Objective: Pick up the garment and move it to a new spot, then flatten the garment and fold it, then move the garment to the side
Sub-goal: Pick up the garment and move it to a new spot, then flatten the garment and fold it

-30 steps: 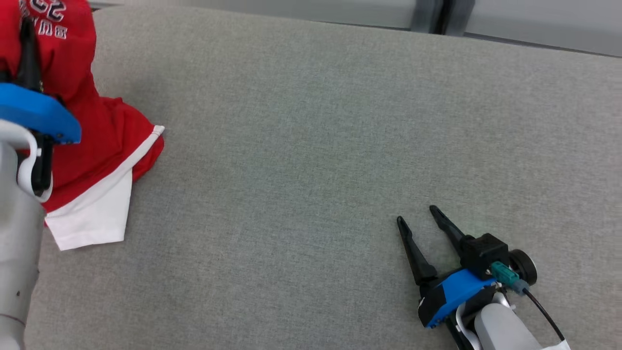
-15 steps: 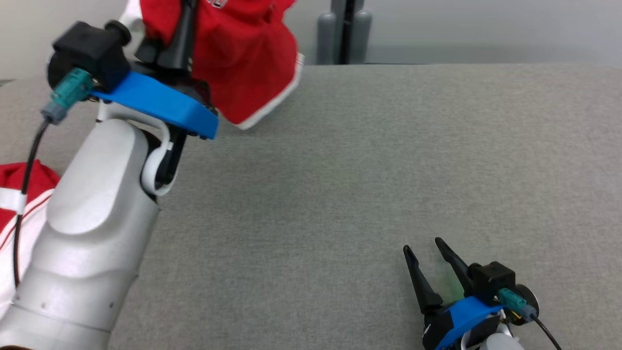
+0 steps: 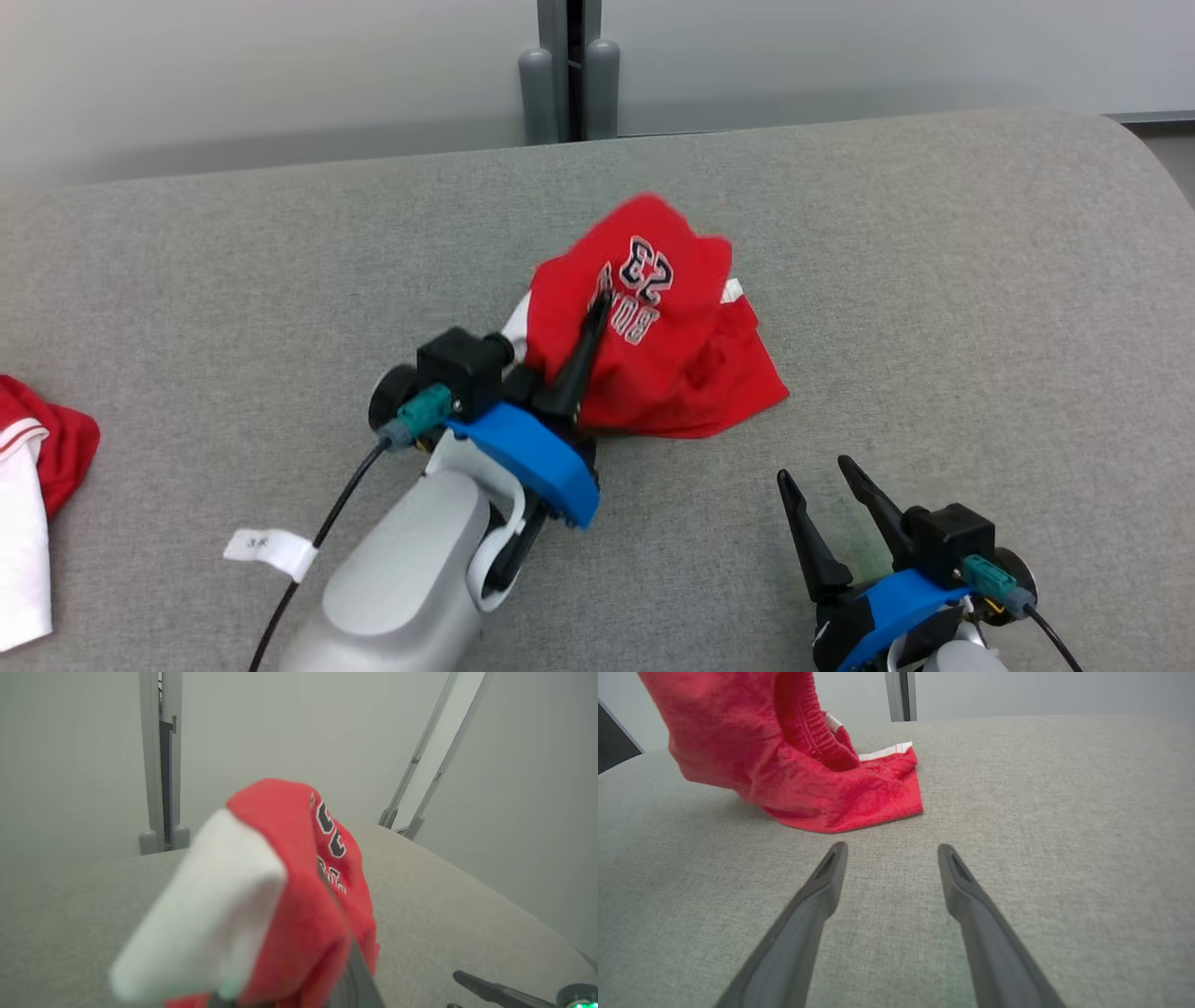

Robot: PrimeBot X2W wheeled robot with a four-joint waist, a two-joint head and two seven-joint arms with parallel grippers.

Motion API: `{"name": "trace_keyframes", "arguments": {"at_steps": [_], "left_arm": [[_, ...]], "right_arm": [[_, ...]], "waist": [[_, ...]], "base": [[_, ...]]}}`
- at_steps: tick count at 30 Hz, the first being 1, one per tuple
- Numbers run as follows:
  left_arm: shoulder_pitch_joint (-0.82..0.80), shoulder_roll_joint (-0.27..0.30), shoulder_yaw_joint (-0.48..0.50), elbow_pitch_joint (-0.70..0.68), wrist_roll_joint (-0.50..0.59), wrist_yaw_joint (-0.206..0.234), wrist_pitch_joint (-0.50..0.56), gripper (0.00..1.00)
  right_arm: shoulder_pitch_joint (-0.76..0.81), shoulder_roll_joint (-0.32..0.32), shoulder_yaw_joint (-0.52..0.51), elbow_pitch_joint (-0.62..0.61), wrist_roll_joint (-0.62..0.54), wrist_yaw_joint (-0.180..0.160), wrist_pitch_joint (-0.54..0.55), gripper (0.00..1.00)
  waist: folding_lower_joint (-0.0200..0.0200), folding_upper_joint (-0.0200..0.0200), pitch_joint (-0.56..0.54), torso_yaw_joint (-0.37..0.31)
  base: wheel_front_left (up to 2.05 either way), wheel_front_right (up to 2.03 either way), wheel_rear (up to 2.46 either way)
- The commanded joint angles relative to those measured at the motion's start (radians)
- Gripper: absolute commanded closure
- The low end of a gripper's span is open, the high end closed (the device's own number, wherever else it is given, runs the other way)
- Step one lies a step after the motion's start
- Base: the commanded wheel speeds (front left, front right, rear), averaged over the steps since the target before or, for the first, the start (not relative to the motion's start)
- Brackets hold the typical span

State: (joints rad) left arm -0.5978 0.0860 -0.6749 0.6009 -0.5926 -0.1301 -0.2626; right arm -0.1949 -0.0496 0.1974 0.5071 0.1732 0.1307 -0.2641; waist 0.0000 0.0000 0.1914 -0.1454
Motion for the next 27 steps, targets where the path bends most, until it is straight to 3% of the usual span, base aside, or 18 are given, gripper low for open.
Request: {"name": "trace_keyframes", "arguments": {"at_steps": [1,6,13,20,27], "left_arm": [[0.014,0.006,0.006,0.003,0.002,-0.001,-0.003,0.0],[0.13,0.021,0.082,0.05,0.018,0.002,-0.003,0.0],[0.301,0.042,0.301,0.002,0.082,0.032,-0.003,0.0],[0.461,0.013,0.497,-0.097,0.184,0.028,-0.003,0.0],[0.564,-0.022,0.573,-0.128,0.286,0.014,-0.003,0.0]], "right_arm": [[0.014,-0.003,-0.002,0.002,0.004,0.0,0.0,0.0],[0.014,-0.003,-0.004,0.001,0.002,0.0,0.0,0.0],[0.027,-0.003,-0.037,-0.013,-0.015,0.0,0.0,0.0],[0.067,-0.003,-0.078,-0.032,-0.023,0.0,0.0,0.0],[0.103,-0.003,-0.103,-0.017,-0.023,0.0,0.0,0.0]], "waist": [[0.0,0.0,-0.002,0.005],[0.0,0.0,-0.025,0.035],[0.0,0.0,-0.076,0.068],[0.0,0.0,-0.128,0.082],[0.0,0.0,-0.142,0.087]], "base": [[0.0,0.0,0.0],[0.0,0.0,0.0],[0.0,0.0,0.0],[0.0,0.0,0.0],[0.0,0.0,0.0]]}}
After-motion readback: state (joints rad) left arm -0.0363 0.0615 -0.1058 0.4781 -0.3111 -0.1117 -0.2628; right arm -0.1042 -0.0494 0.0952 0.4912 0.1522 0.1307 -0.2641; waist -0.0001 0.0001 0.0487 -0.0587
